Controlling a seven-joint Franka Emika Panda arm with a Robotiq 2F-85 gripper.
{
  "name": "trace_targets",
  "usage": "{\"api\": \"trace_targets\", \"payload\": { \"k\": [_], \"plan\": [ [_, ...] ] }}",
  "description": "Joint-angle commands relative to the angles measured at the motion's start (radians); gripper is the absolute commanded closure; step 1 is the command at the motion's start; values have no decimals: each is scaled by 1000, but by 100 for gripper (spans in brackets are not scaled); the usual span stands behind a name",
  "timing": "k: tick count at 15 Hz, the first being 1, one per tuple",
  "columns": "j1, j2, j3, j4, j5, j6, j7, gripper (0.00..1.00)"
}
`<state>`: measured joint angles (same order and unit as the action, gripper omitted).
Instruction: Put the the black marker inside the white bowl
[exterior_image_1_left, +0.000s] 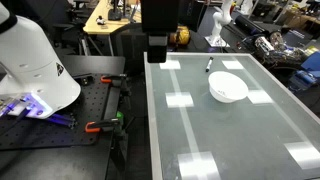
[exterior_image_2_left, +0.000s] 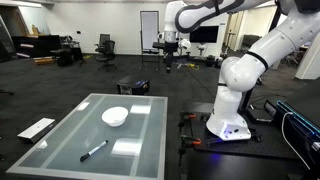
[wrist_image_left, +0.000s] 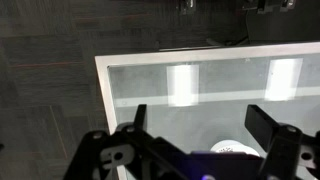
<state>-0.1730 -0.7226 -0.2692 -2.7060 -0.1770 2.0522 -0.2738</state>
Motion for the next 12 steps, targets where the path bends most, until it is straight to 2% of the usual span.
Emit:
{"api": "trace_targets", "payload": {
  "k": [1, 6, 12],
  "plan": [
    [-6, 1, 6, 1, 5, -2, -4, 0],
    [-6, 1, 6, 1, 5, -2, -4, 0],
    [49, 40, 75, 66, 0, 32, 5, 0]
  ]
}}
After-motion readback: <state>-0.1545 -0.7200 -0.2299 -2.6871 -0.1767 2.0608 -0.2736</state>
